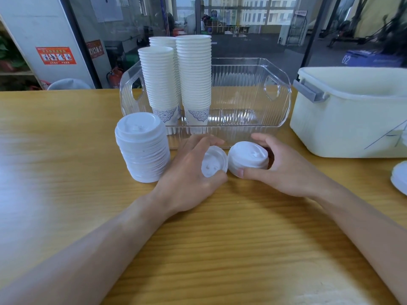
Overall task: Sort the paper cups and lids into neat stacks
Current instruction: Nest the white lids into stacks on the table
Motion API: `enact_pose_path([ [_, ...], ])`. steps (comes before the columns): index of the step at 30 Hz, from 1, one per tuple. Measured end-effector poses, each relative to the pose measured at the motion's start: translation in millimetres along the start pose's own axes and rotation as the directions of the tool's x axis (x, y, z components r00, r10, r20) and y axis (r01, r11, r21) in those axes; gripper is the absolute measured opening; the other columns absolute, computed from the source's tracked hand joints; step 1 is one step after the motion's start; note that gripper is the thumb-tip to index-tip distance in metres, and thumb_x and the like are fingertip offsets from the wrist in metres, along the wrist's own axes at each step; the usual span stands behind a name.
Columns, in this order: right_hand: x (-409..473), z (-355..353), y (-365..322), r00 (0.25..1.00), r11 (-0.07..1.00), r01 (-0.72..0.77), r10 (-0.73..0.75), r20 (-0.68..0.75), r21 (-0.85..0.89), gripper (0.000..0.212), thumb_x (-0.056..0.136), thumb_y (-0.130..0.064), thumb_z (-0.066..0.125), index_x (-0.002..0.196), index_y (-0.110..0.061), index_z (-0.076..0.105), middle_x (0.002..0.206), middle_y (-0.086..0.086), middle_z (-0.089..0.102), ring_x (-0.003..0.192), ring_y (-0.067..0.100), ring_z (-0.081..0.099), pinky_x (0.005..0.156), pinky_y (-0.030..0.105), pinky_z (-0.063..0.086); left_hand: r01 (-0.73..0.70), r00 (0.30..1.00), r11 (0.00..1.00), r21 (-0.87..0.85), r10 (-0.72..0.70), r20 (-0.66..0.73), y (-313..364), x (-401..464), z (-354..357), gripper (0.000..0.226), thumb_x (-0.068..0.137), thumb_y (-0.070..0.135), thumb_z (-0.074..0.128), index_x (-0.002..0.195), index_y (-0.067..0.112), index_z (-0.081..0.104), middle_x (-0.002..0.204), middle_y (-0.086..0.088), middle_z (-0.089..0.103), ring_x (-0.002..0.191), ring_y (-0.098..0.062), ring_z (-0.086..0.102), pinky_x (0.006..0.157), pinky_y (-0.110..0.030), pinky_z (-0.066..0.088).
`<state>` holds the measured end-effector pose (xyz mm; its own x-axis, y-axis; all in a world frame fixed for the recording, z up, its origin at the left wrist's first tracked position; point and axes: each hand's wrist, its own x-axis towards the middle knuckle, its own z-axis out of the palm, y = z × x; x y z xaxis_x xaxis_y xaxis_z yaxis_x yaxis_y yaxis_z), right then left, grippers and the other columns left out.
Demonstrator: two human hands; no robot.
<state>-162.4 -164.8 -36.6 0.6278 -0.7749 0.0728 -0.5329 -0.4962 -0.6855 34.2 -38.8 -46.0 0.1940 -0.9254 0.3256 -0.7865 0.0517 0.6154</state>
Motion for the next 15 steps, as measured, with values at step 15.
enact_pose_path([
  [15, 0, 17, 0, 0.987, 0.996, 0.01, -0.025, -0.156, -0.092, 0.088, 0.06, -0.078, 0.078, 0.133, -0.039, 0.051, 0.121, -0.019, 0.046, 0.122, 0.008, 0.048, 0.101, 0.031, 0.042, 0.065, 0.997, 0.997, 0.028, -0.067, 0.046, 6, -4, -5, 0.072, 0.075, 0.042, 0.068, 0.143, 0.04, 0.044, 0.142, 0.023, 0.039, 0.137, 0.0, 0.034, 0.113, -0.035, 0.038],
])
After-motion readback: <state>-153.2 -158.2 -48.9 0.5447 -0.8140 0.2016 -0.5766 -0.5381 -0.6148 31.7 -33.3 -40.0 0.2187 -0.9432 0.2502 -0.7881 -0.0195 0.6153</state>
